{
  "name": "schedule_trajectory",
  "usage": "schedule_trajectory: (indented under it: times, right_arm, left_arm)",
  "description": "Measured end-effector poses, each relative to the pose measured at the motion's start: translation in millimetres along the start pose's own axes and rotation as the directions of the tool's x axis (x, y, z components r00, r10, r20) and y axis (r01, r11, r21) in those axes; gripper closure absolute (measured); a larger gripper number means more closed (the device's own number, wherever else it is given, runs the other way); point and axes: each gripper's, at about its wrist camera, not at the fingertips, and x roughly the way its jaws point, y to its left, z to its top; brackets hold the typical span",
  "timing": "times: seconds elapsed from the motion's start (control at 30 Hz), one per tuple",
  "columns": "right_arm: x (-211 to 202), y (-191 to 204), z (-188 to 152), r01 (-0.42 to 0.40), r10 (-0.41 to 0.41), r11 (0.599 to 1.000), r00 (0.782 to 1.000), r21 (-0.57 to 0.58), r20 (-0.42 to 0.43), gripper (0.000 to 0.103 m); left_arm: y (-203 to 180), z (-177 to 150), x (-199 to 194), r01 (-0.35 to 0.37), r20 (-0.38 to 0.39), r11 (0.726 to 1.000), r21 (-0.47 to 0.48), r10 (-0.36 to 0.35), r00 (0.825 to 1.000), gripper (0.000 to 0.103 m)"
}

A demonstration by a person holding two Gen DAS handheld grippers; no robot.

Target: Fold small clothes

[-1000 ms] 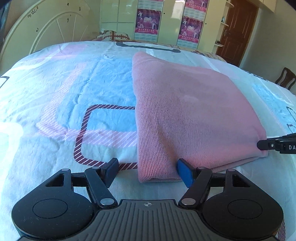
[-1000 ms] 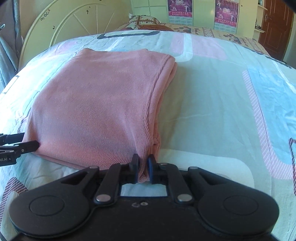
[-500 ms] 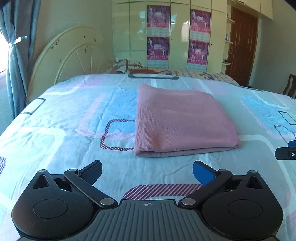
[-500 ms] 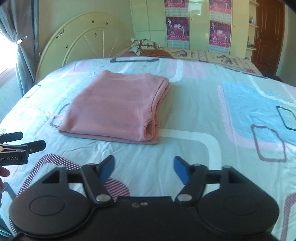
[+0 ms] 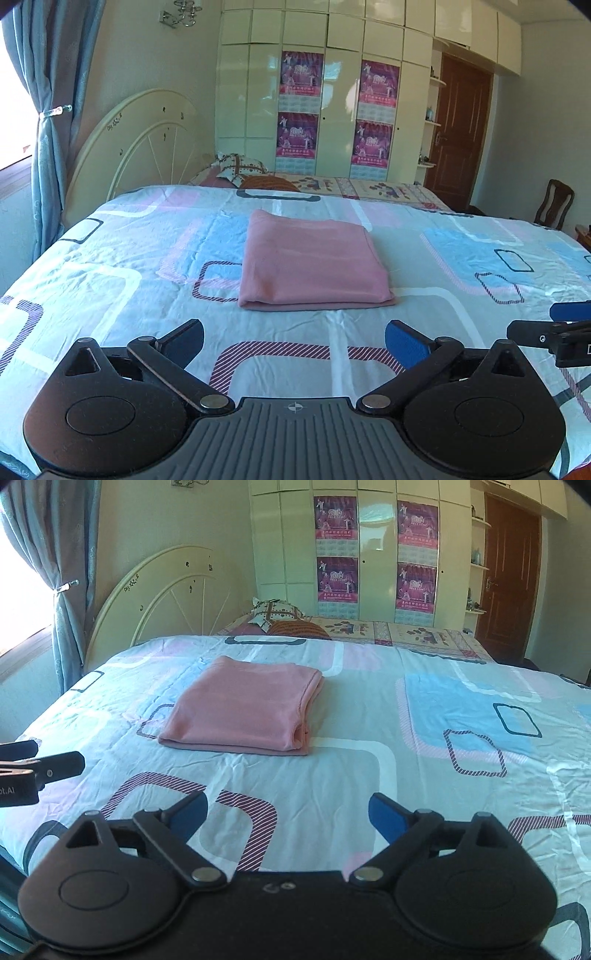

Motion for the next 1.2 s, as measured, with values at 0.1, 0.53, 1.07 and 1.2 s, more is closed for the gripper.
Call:
schedule_trajectory:
  times: [0.1,0.53,1.07,1.2]
  right_arm:
    - [-13,2,0,0.015,-0.015,1.0,1.0,0.003,0.012,0.009]
    - [-73,9,-13,0.003,-0.003,1.0,0.995,-0.001,0.097,0.008]
    - [-85,15,-14,0.001,-0.002,1.0,0.992,0.006,0.124,0.008]
    - [-87,18,-13,0.005,-0.005,1.0,0.992,0.005,0.129,0.008]
  left_arm:
    - [-7,-3,-17,-0.001,0.031,1.0,0.002,0.001,1.0,0.0]
    - [-30,-12,-81,0.001,0.084,1.0,0.009,-0.002,0.996,0.0]
    - [-23,-15,-92,-0.018,0.1,1.0,-0.005,0.018,0.995,0.0]
    - [-24,-14,-92,-0.016,0.105,1.0,-0.005,0.016,0.994,0.0]
